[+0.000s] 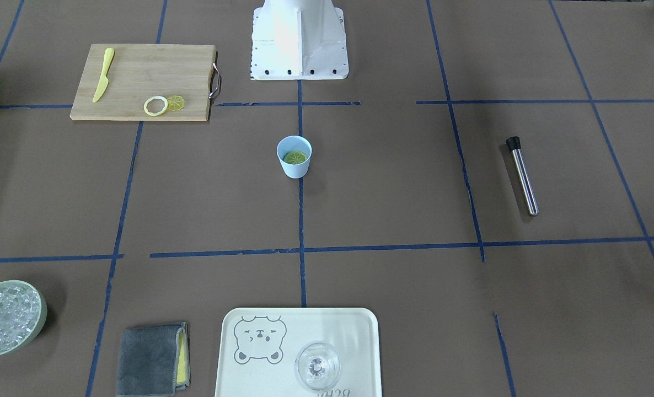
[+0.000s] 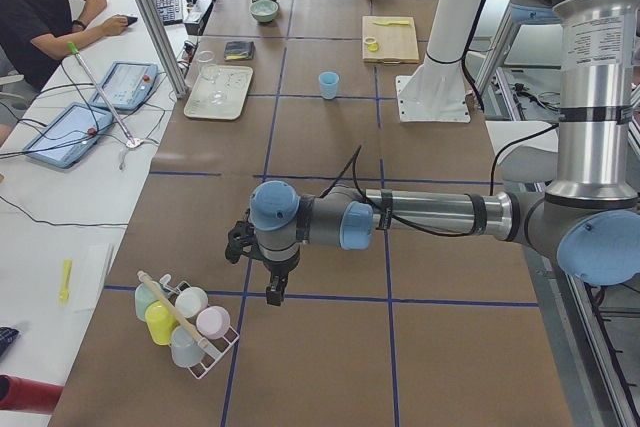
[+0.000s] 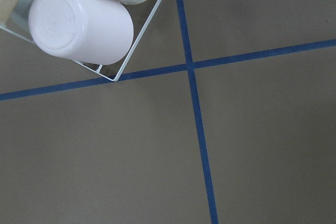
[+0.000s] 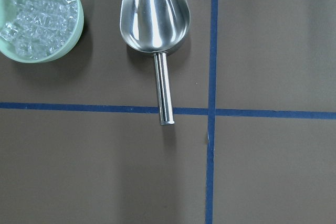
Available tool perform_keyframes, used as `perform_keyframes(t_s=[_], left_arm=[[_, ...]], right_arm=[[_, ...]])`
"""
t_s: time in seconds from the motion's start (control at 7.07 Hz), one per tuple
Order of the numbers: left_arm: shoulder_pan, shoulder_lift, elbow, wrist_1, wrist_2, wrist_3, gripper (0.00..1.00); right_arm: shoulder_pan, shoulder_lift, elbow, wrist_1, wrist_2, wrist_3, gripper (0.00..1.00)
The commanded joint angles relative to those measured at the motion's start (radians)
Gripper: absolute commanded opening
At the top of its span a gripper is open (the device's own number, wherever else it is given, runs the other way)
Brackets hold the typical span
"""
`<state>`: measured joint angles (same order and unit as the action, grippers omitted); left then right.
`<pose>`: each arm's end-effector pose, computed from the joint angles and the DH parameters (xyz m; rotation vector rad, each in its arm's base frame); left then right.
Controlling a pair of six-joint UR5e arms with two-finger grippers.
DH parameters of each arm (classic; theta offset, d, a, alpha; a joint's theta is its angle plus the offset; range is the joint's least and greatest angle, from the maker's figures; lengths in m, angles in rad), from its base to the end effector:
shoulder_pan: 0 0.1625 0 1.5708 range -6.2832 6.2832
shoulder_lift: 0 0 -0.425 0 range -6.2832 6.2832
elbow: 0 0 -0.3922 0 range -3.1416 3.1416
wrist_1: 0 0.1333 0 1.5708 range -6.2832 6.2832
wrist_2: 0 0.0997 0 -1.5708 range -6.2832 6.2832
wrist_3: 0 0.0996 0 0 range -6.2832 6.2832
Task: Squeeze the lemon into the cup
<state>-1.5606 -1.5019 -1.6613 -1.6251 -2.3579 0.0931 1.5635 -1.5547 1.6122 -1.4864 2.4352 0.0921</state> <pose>-0.0580 -0.4682 0.6406 0.1046 0.7836 0.1277 0.0538 -0.5066 0.6148 0.0899 -0.8683 0.0180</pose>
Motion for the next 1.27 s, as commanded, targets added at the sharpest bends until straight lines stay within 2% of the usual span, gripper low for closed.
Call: perform_keyframes(t_s=[0.0, 1.13], left_arm=[[-0.003, -0.009, 0.0, 0.005, -0.004, -0.009, 1.0], [-0.035, -0.043, -0.002, 0.01, -0.001, -0.009, 1.0]], right_arm=[[0.0, -0.002, 0.0, 0.0, -0.001, 0.001, 1.0], [0.0, -0.038, -0.026, 0.001, -0.008, -0.015, 1.0]])
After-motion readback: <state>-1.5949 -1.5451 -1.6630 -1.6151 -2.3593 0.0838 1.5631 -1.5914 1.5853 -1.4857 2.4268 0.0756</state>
